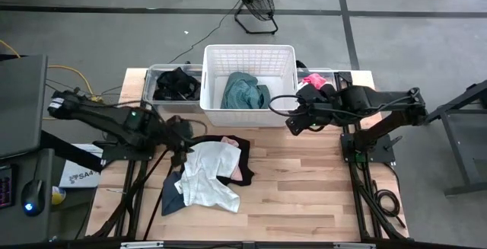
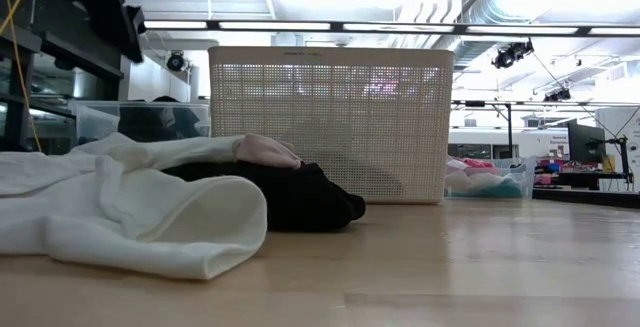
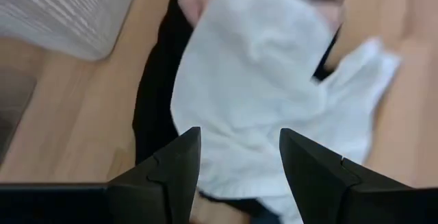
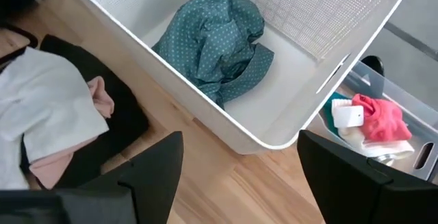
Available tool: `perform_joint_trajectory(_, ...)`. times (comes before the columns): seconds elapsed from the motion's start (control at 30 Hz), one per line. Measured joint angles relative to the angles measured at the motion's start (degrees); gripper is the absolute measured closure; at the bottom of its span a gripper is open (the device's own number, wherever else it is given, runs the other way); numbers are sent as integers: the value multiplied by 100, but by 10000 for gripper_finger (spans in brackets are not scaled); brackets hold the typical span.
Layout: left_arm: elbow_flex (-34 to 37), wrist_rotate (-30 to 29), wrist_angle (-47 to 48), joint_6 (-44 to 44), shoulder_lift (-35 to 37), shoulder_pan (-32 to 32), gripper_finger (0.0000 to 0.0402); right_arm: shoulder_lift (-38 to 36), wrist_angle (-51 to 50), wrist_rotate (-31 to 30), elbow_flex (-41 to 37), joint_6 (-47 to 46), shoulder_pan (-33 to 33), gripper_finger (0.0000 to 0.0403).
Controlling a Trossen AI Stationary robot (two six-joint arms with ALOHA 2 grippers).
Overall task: Pick & Place Cloths
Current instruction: Put the white boxers into the left transparent bin
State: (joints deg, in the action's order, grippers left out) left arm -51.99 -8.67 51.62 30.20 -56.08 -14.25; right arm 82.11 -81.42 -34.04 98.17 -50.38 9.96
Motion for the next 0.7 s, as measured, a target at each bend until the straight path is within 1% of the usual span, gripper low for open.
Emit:
perform_joint_trajectory(0.1,0,-191,167,-292,-408,-207,206,0,-1,50,0,129,0,124)
perform_joint_trajectory(0.2,0,-214,220,-647,-816,-335,206,0,-1,52,0,247,0,124)
perform_joint_trajectory(0.37,0,-244,254,-920,-1364,-340,206,2,-21,54,0,384,7,124)
perform_joint_trajectory(0.5,10,-324,249,-1080,-1540,-339,206,2,-19,55,0,470,7,124)
perform_joint_trajectory(0.7,296,-674,197,-1001,-1404,-338,206,2,-21,101,0,564,7,124)
